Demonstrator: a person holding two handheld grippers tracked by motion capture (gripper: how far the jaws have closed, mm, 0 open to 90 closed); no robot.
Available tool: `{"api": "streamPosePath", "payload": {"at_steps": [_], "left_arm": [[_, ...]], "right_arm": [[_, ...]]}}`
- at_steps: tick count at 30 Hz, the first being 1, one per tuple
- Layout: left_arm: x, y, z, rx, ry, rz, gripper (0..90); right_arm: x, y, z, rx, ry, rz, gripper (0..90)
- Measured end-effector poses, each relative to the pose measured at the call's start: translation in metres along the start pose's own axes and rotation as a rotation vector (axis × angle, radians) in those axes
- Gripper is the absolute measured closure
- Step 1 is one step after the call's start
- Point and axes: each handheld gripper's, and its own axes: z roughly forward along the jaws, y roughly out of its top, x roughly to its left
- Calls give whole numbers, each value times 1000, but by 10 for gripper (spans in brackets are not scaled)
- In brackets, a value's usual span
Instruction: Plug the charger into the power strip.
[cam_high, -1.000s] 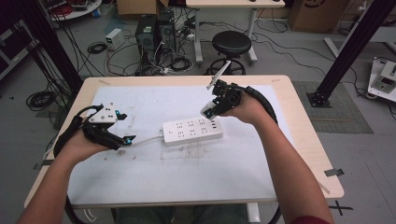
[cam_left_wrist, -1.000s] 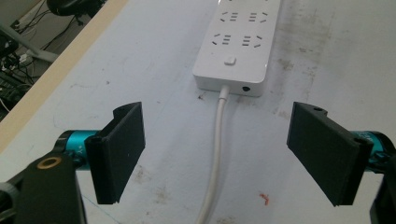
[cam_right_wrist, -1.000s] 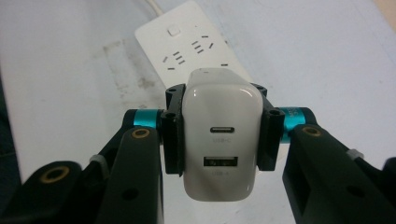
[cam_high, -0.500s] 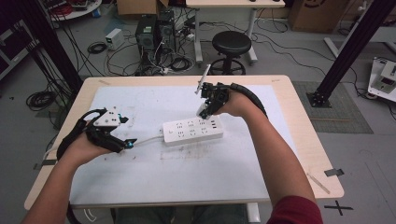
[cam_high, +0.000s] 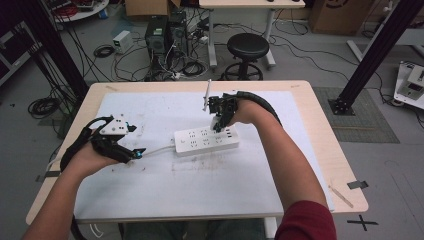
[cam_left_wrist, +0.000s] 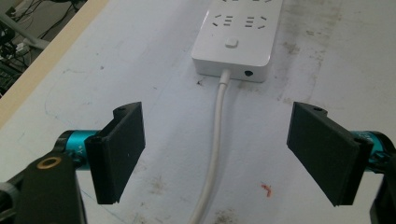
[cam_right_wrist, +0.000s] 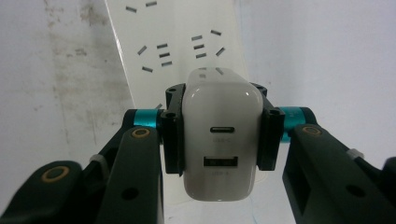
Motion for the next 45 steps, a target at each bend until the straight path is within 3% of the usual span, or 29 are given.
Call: {"api": "streamPosePath", "payload": {"at_steps": [1, 2, 7, 8, 14, 20, 21, 27, 28, 38, 40, 42, 45], "left_arm": [[0, 0, 1, 6, -1, 4, 193], [-1, 0, 1, 1, -1, -2, 193], [-1, -2, 1, -3, -2, -9, 193], [-1, -2, 1, 1, -5, -8, 193], [-2, -2, 3, 7, -7, -5, 193], [-2, -2, 3, 6, -7, -7, 193], [-2, -2, 3, -2, -3, -8, 193], [-3, -1, 7, 5, -6, -7, 193], [-3, -1, 7, 7, -9, -2, 193], [-3, 0, 11, 14, -16, 2, 193], [-5, 0, 14, 12, -18, -5, 193], [-5, 0, 14, 12, -18, -5, 193], [-6, -1, 16, 15, -27, -1, 193]], "right_arm": [[0, 0, 0, 0, 0, 0, 633], [-3, 5, 3, 19, 10, -49, 633], [-4, 6, 6, 32, 18, -55, 633], [-4, 5, 11, 66, 12, -67, 633], [-6, 5, 11, 56, 15, -70, 633], [-5, 8, 14, 69, 13, -101, 633], [-4, 9, 16, 78, 9, -130, 633], [-3, 13, 20, 81, 2, -154, 635], [1, 14, 26, 120, -8, -171, 635], [-4, 15, 27, 108, 21, -126, 637], [-7, 15, 30, 96, 30, -139, 637], [-6, 16, 30, 112, 33, -122, 637], [-10, 14, 33, 88, 52, -114, 637]]}}
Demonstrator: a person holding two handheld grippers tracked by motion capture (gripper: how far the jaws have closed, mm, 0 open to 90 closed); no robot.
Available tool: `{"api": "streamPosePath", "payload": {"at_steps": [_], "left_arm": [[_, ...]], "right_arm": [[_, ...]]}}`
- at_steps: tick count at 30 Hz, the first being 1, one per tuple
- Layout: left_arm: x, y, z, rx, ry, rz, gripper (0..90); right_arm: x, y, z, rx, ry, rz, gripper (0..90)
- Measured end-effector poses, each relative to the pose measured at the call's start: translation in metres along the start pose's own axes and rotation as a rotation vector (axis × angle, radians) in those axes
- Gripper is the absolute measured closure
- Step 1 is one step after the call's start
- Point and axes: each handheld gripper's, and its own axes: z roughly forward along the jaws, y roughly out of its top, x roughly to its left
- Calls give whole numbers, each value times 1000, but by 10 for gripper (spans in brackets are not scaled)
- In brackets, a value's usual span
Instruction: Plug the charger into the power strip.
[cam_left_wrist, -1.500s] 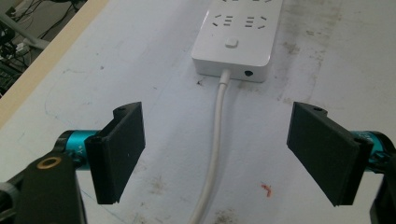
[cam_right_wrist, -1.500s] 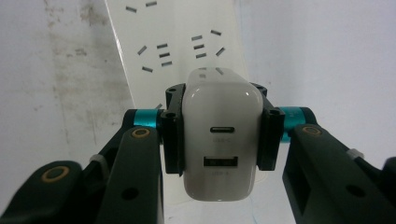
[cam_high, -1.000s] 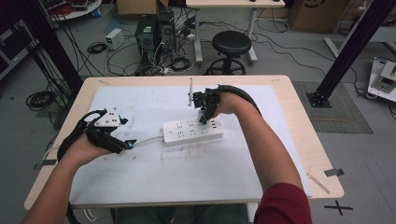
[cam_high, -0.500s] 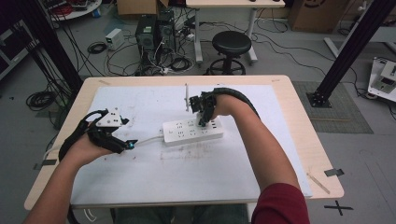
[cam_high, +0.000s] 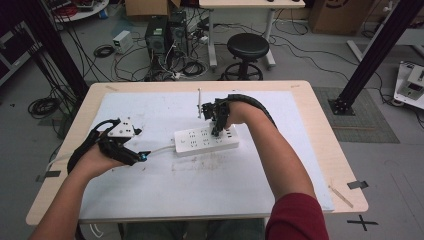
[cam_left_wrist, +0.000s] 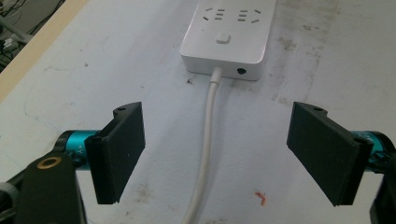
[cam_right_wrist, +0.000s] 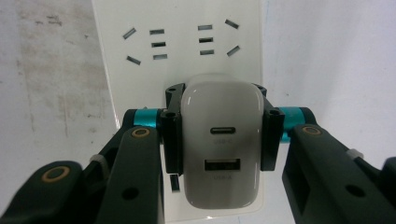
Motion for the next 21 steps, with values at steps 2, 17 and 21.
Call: {"api": "streamPosePath", "payload": {"at_steps": [2, 17, 21], "left_arm": [[0, 0, 0, 1, 3, 0, 193], [6, -3, -10, -25, 14, -17, 193], [8, -4, -10, -26, 14, -21, 193]], "right_arm": [[1, -1, 0, 4, 7, 22, 636], [-1, 0, 3, 16, 8, 37, 601], [-1, -2, -4, -13, -9, 71, 511]]}}
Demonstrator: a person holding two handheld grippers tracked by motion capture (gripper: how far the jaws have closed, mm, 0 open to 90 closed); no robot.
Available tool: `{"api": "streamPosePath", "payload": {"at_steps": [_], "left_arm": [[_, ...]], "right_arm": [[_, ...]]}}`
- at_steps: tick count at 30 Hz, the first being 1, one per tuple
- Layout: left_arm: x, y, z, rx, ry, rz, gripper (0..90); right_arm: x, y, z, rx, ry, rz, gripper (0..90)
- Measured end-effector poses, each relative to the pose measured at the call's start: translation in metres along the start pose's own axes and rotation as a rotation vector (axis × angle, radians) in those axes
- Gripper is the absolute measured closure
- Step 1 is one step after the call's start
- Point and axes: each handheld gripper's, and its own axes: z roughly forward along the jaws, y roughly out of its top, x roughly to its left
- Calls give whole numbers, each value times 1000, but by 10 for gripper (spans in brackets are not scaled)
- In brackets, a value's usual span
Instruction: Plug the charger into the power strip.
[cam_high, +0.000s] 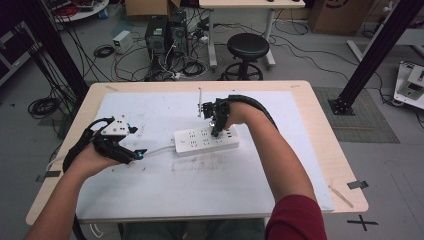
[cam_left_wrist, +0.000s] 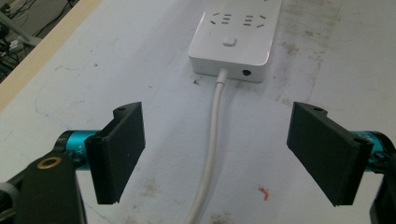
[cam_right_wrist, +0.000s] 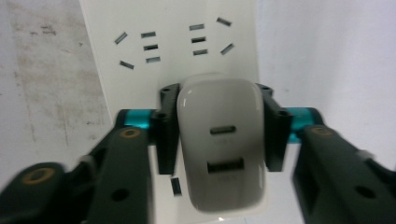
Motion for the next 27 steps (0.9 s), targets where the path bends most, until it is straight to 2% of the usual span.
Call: {"api": "streamPosePath", "payload": {"at_steps": [1, 2, 4, 6, 8, 11, 12, 13, 14, 16, 20, 22, 25, 26, 27], "left_arm": [[0, 0, 0, 0, 0, 0, 193], [0, 1, 0, 0, -2, 6, 193], [-1, 1, 0, -2, -3, 7, 193], [-1, 2, 0, -3, -2, 9, 193], [-1, 2, -3, -6, 3, 11, 193], [-1, 3, -4, -12, 5, 11, 193], [0, 5, -7, -17, 11, 17, 193], [0, 6, -8, -22, 10, 16, 193], [0, 6, -8, -22, 10, 16, 193], [0, 9, -11, -29, 12, 26, 193], [1, 11, -11, -36, 11, 33, 193], [1, 13, -11, -45, 7, 37, 193], [1, 13, -11, -45, 8, 37, 193], [1, 14, -12, -55, 2, 39, 193], [1, 14, -13, -59, -2, 44, 193]], "right_arm": [[1, -1, -5, -14, 0, 9, 511], [3, -3, -13, -42, -16, 15, 434], [6, -4, -20, -68, -22, 32, 378], [8, -7, -28, -76, -45, 47, 370], [12, -10, -36, -109, -51, 73, 338], [13, -13, -40, -139, -56, 84, 338], [21, -22, -50, -223, -68, 116, 317], [23, -25, -53, -243, -71, 127, 312], [23, -25, -53, -243, -71, 127, 312], [30, -33, -60, -286, -86, 153, 307], [37, -39, -65, -319, -90, 160, 307], [49, -47, -73, -368, -87, 181, 277], [51, -49, -75, -382, -86, 189, 275], [59, -54, -78, -418, -92, 205, 239], [62, -56, -79, -430, -90, 211, 239]]}}
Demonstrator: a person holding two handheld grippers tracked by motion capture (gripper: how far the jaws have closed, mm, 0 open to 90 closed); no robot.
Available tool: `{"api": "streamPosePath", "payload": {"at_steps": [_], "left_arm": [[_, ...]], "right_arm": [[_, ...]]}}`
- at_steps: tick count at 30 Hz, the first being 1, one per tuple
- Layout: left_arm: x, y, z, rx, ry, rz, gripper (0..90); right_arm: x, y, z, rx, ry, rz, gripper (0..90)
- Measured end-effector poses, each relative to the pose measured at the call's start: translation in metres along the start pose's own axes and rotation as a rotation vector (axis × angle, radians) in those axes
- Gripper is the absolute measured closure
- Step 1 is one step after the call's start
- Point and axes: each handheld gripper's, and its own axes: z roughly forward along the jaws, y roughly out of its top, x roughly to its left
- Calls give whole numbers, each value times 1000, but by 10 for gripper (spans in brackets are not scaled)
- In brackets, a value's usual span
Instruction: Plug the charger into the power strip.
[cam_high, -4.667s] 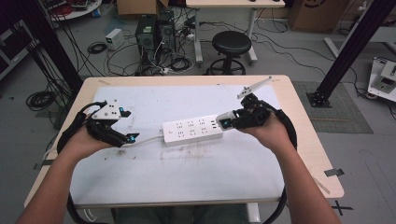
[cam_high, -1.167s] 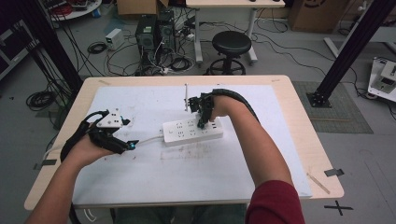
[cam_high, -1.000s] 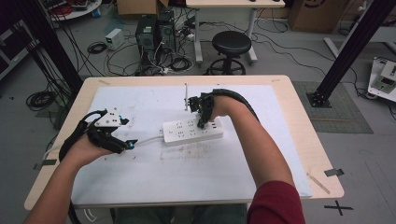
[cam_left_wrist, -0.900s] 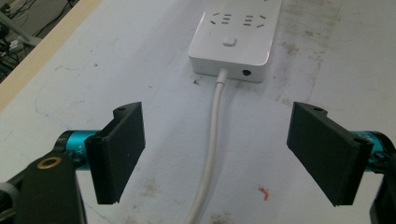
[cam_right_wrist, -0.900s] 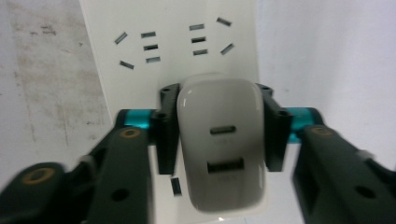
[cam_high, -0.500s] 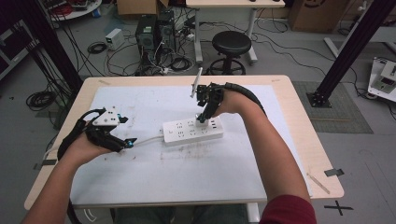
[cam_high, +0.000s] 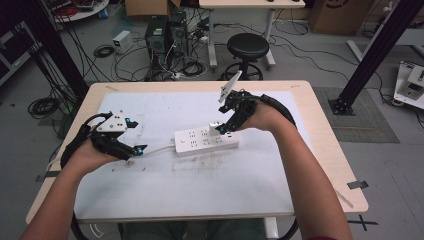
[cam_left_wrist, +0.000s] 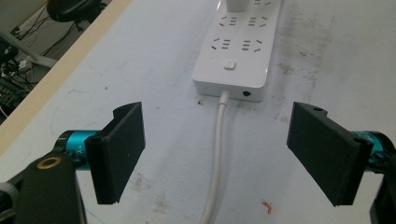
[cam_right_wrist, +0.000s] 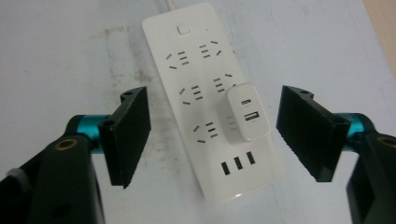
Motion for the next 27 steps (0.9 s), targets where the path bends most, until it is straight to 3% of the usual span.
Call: {"api": "streamPosePath", "payload": {"at_steps": [6, 9, 11, 14, 17, 27], "left_arm": [[1, 1, -2, -14, -9, 9, 193], [1, 1, -3, -34, -15, 12, 193], [0, 1, -3, -47, -19, 17, 193], [0, 1, -4, -63, -22, 21, 193], [1, 2, -5, -101, -26, 24, 193], [0, 4, -4, -135, -35, 38, 193]], "right_arm": [[16, -15, -8, -88, -3, 27, 215], [20, -18, -9, -98, -6, 36, 214], [36, -29, -14, -175, -15, 62, 206], [39, -32, -14, -199, -15, 69, 206], [50, -45, -16, -265, -18, 103, 202], [64, -73, -21, -379, -53, 172, 199]]}}
